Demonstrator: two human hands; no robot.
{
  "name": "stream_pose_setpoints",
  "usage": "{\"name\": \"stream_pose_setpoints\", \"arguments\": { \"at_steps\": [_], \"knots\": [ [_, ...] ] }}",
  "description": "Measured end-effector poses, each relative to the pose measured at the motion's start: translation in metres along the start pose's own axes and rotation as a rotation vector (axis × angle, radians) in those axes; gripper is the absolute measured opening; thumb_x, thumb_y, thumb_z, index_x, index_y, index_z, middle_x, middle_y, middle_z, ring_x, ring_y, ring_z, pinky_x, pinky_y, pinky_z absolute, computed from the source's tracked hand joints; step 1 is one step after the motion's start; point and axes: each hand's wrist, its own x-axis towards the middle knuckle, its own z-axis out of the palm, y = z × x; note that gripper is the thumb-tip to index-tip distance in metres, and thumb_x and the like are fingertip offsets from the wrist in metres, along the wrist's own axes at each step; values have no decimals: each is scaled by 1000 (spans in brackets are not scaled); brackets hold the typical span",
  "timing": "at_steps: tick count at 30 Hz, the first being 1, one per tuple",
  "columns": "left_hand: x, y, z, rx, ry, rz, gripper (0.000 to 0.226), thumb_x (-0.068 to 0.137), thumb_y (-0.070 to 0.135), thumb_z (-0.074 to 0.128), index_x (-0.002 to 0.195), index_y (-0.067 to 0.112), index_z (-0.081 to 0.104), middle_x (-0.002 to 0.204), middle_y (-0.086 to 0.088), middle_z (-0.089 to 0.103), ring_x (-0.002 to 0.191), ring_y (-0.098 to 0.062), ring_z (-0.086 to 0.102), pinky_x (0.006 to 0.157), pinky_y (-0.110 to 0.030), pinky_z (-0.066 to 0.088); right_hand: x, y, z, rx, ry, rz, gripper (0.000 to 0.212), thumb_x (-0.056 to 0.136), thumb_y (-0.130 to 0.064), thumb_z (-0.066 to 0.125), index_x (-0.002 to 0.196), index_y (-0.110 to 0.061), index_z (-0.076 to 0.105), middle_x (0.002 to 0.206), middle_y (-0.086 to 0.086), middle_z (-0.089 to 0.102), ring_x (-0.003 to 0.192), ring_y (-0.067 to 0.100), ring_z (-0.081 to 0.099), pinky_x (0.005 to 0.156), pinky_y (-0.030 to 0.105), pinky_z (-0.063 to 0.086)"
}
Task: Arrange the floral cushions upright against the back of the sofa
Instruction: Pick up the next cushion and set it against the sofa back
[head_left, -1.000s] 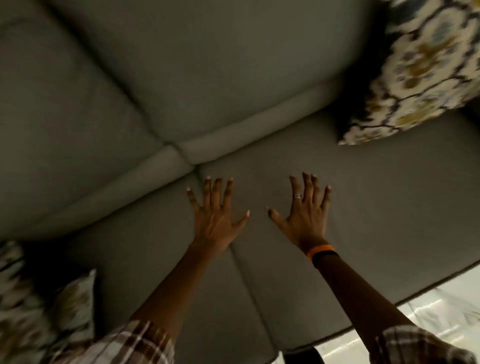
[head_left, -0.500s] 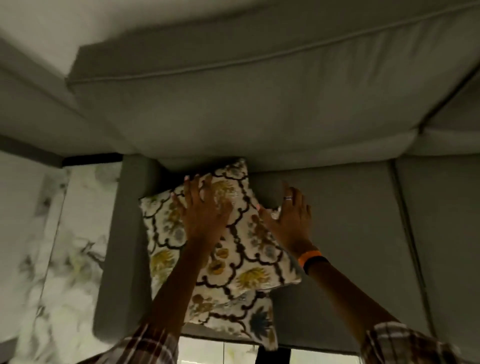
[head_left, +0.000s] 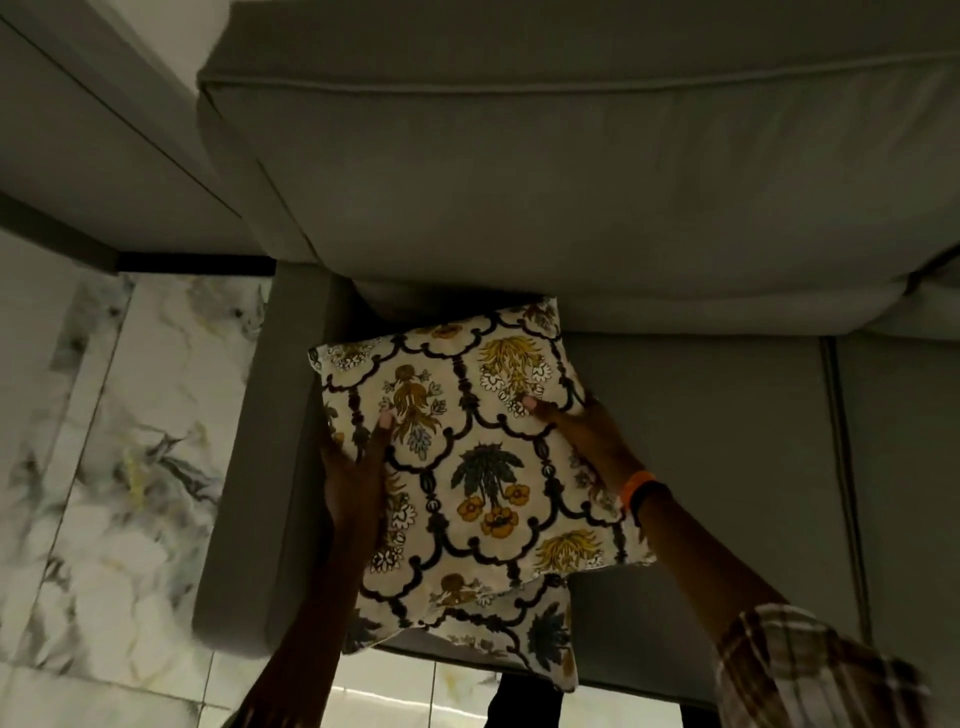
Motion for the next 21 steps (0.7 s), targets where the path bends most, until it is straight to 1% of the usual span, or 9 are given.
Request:
{"name": "stream_pose_setpoints", "arguments": {
  "at_steps": [4,7,9,11,12,14,16,18,21],
  "knots": [
    [-54,16,34,-118,-98,108,107,76,60,75,161,22,22,164,-6,36,149,-25,38,119,-38,34,-29,3,-60,65,115,-72,105,61,-59,98,150,-22,56,144,1,67,130,26,65,113,48,53],
    [-97,20,81,-124,-173,184,98,84,38,79,161,23,19,161,1,36,144,-13,37,119,-36,34,-61,25,-125,115,194,-90,76,73,-36,96,137,-32,54,124,-14,67,119,19,67,105,40,52],
    [-125,22,125,-131,-279,231,101,78,34,87,159,24,27,153,8,44,135,-7,47,113,-33,42,-80,42,-179,135,264,-110,100,57,-55,101,142,-31,54,127,-15,69,115,12,70,100,41,58],
    [-155,29,171,-119,-410,256,102,69,37,93,152,31,34,141,18,51,122,10,54,101,-20,48,-99,53,-232,132,337,-137,121,42,-64,99,147,-28,53,128,-11,73,113,10,74,90,35,66],
    [-169,34,197,-98,-468,271,98,69,31,94,147,34,34,135,22,49,117,16,52,97,-14,47,-106,57,-262,143,353,-145,116,41,-60,99,144,-30,55,125,-12,74,109,8,76,83,30,68],
    [-198,50,248,-66,-548,325,99,68,28,92,144,40,30,136,20,44,125,7,48,106,-19,40,-115,66,-322,132,364,-160,104,42,-54,101,135,-34,59,123,-13,76,106,8,79,78,26,68],
    [-218,68,296,-42,-644,420,107,65,39,94,150,36,30,147,17,41,136,3,40,113,-20,34,-115,67,-373,85,421,-197,106,47,-47,105,140,-28,58,127,-10,77,117,15,76,86,29,67],
    [-234,86,343,-102,-722,462,119,61,44,95,157,29,26,153,19,38,133,20,38,108,-4,36,-111,64,-421,37,455,-290,110,58,-37,105,152,-21,50,138,-6,73,129,20,70,98,34,64],
    [-254,106,396,-135,-693,562,121,66,22,97,159,19,20,151,20,39,133,24,39,108,-2,38,-95,52,-480,-22,478,-370,109,68,-22,102,157,-17,40,148,-2,64,132,7,65,109,35,59]
  ]
}}
